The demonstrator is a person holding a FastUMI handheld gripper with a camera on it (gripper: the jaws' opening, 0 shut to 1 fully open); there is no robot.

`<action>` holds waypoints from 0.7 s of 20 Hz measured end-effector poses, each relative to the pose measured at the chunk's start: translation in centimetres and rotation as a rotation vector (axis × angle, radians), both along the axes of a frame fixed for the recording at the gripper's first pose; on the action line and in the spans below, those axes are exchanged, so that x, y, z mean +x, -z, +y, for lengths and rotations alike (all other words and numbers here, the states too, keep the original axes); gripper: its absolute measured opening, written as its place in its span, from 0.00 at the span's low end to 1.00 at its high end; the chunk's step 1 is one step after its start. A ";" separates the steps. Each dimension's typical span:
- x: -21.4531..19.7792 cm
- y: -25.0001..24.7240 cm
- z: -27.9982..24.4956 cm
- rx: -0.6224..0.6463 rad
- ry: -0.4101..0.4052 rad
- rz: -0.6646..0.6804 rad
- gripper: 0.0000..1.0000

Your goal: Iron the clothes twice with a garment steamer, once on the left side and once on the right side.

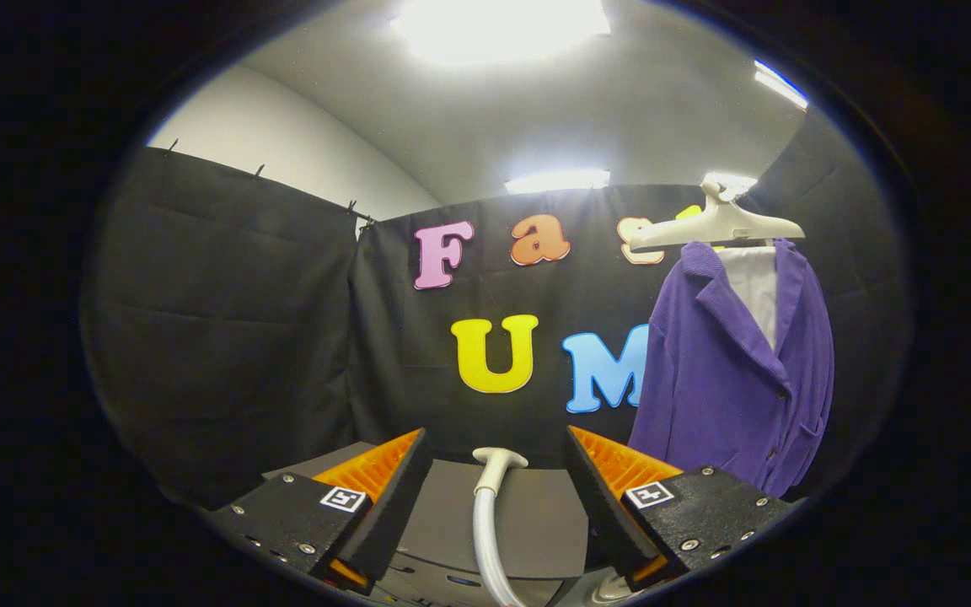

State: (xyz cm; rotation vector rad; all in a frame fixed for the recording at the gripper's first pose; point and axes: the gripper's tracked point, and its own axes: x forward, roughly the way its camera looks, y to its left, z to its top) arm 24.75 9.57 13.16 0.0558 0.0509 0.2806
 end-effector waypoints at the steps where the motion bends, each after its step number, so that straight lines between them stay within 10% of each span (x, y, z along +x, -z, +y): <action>1: 1.2 0.0 0.1 -0.002 -0.004 0.024 0.95; 14: 15.4 5.4 4.2 0.093 -0.070 0.404 0.93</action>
